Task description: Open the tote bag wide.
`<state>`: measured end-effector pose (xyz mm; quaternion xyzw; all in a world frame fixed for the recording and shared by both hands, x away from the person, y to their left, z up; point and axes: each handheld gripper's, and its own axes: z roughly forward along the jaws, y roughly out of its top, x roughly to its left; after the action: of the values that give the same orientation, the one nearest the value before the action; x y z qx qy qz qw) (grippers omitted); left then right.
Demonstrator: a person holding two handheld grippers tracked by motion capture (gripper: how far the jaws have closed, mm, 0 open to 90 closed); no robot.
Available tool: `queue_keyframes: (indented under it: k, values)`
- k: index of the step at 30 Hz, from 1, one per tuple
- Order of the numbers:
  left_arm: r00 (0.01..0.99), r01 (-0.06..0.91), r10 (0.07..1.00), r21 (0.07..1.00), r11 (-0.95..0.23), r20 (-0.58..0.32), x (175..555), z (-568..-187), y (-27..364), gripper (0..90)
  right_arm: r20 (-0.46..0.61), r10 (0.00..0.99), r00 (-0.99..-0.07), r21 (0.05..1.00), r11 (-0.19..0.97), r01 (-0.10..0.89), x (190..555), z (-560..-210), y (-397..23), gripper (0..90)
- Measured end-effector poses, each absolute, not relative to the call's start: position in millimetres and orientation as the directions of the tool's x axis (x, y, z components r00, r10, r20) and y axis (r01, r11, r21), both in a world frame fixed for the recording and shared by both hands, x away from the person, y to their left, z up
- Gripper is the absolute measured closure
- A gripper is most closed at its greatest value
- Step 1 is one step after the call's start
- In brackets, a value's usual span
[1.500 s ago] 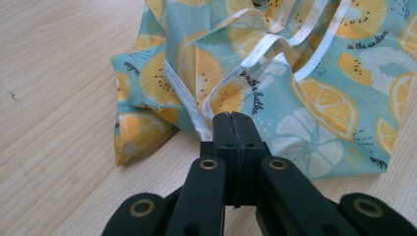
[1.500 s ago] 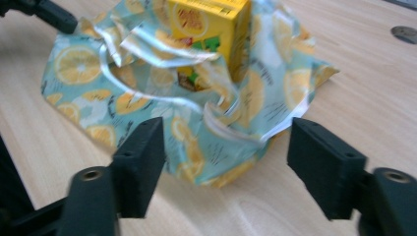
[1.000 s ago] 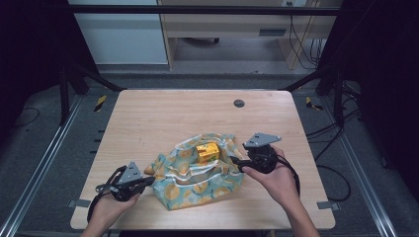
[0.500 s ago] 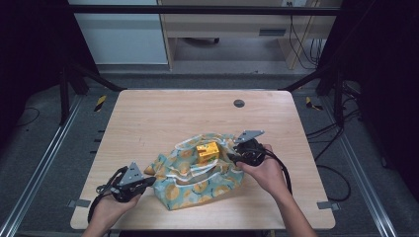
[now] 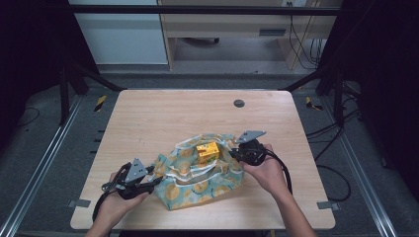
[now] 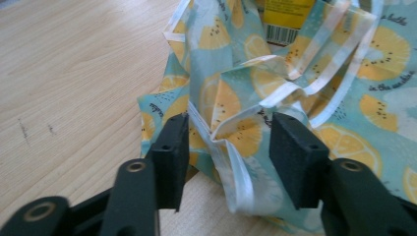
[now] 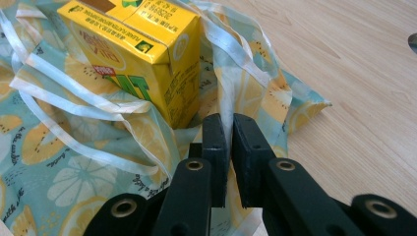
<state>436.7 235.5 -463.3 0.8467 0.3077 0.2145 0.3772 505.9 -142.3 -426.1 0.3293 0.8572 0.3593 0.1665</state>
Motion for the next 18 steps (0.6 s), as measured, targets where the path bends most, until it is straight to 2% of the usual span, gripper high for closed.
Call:
queue_keyframes:
  k: [3, 6, 8, 11, 13, 18]
  values:
    - [0.724, 0.371, 0.681, 0.772, -0.516, 0.108, 440, -466, 234, 48.6, -0.044, 0.689, -0.724, 0.733, 0.515, 0.445, 507, -426, -142, 83.8]
    - [0.74, 0.377, 0.666, 0.765, -0.522, 0.09, 441, -467, 229, 55.8, -0.041, 0.694, -0.718, 0.739, 0.505, 0.446, 511, -428, -143, 84.5]
    - [0.752, 0.364, 0.651, 0.756, -0.544, 0.106, 441, -467, 225, 70.9, -0.04, 0.7, -0.713, 0.745, 0.497, 0.445, 513, -428, -142, 86.2]
    - [0.754, 0.342, 0.644, 0.76, -0.553, 0.129, 439, -464, 222, 83.5, -0.033, 0.707, -0.706, 0.756, 0.48, 0.445, 517, -429, -142, 88.8]
    - [0.748, 0.323, 0.649, 0.777, -0.541, 0.14, 437, -460, 221, 86.8, -0.034, 0.715, -0.698, 0.763, 0.469, 0.444, 520, -429, -142, 89.7]
    - [0.724, 0.286, 0.672, 0.82, -0.496, 0.154, 436, -453, 220, 88.5, -0.028, 0.747, -0.665, 0.778, 0.434, 0.455, 535, -427, -144, 90.0]
